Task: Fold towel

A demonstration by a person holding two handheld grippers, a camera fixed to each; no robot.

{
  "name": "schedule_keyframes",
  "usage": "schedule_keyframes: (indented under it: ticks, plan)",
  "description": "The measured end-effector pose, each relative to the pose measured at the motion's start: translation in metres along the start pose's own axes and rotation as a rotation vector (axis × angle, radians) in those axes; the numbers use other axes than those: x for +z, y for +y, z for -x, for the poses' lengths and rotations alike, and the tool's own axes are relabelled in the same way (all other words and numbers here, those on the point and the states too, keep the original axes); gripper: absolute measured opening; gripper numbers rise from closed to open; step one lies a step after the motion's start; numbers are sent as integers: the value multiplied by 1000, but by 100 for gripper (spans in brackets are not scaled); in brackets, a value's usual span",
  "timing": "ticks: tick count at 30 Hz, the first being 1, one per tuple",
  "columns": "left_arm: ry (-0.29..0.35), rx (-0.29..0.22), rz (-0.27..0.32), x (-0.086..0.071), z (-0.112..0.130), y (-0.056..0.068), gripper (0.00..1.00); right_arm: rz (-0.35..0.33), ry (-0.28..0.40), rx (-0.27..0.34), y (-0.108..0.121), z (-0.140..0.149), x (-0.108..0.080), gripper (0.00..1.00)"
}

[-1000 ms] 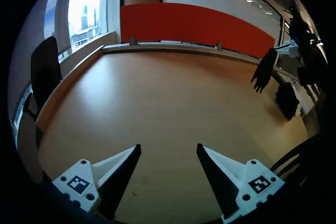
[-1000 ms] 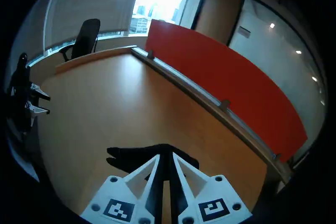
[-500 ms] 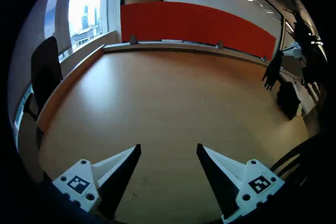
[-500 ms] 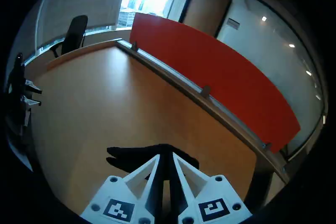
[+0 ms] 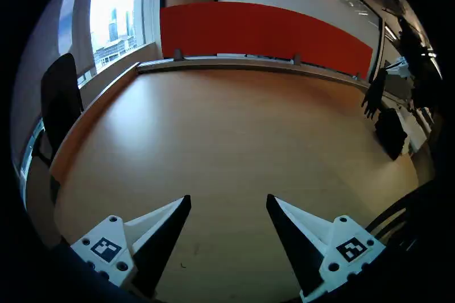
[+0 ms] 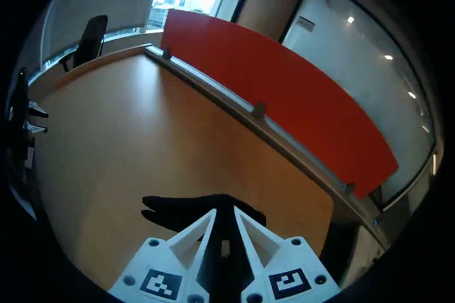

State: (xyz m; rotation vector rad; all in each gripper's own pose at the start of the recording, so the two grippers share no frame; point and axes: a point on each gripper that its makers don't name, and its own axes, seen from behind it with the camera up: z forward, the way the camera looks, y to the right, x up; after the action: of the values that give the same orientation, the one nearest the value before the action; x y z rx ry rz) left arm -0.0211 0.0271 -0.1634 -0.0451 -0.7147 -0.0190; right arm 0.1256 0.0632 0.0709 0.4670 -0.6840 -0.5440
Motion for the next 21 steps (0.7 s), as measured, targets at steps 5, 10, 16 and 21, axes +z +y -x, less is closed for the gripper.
schedule_keyframes:
  ticks: [5,10,16,21]
  plan:
    - [-3,3,-2,1,0,1,99,23,-12,2,18,7,-4,6]
    - [-6,7,-2,2,-1,3,99,44,-22,11,35,13,-9,6]
    - [-7,16,1,4,-3,7,99,64,-32,23,51,21,-14,6]
    - [-9,23,6,6,-6,11,99,74,-39,30,57,29,-18,6]
